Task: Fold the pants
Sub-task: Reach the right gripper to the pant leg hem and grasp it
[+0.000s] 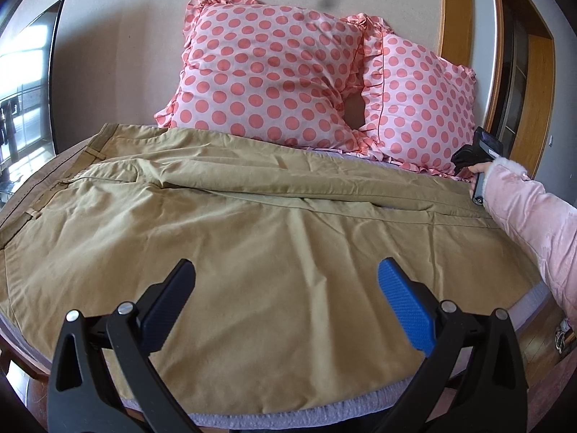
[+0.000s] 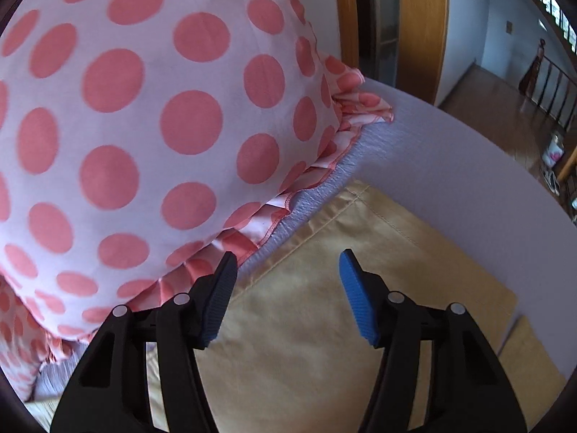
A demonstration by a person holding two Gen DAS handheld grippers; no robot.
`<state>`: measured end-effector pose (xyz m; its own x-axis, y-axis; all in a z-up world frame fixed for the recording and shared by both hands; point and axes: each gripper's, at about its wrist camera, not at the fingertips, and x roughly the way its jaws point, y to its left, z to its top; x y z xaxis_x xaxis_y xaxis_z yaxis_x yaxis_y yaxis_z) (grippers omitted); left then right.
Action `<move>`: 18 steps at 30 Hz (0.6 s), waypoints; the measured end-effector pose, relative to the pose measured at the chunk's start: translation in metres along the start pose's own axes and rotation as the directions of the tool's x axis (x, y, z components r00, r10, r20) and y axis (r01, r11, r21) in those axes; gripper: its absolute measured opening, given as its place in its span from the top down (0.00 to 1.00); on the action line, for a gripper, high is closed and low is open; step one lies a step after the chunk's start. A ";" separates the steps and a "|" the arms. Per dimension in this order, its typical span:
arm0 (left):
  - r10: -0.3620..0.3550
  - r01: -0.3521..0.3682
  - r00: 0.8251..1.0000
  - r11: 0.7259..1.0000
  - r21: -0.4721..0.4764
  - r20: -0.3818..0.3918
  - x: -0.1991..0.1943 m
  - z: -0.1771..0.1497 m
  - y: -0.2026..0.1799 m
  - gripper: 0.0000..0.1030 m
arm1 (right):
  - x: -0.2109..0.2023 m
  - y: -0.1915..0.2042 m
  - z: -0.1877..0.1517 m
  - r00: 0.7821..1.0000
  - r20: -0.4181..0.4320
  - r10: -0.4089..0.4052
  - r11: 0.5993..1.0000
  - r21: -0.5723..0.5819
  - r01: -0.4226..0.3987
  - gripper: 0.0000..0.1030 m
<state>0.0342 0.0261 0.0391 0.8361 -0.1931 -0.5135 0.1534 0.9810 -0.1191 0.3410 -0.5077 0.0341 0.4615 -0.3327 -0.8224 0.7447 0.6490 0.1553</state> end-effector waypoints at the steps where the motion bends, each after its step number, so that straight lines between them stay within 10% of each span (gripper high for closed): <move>1: -0.002 0.002 1.000 1.000 0.001 -0.006 0.004 0.001 0.001 0.02 | 0.008 0.002 0.002 1.000 -0.004 -0.029 1.000 -0.001 0.029 0.40; 5: -0.012 0.011 0.999 1.000 -0.018 -0.037 0.017 0.002 0.004 0.02 | 0.018 0.006 0.003 0.991 0.062 -0.119 0.991 -0.053 0.122 0.67; 11: -0.054 0.052 0.998 0.995 -0.085 -0.022 0.015 -0.001 0.014 0.02 | 0.007 -0.055 -0.004 0.985 0.083 0.149 0.985 0.074 -0.155 0.95; 18: -0.097 0.101 0.995 0.980 -0.172 0.030 -0.002 -0.003 0.029 0.02 | -0.087 -0.145 -0.068 0.834 0.227 0.502 0.838 0.113 -0.535 0.95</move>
<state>0.0351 0.0552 0.0344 0.8329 -0.2865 -0.4735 0.1440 0.9383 -0.3144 0.1604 -0.5266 0.0460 0.8685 -0.1073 -0.4839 0.4314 0.6443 0.6314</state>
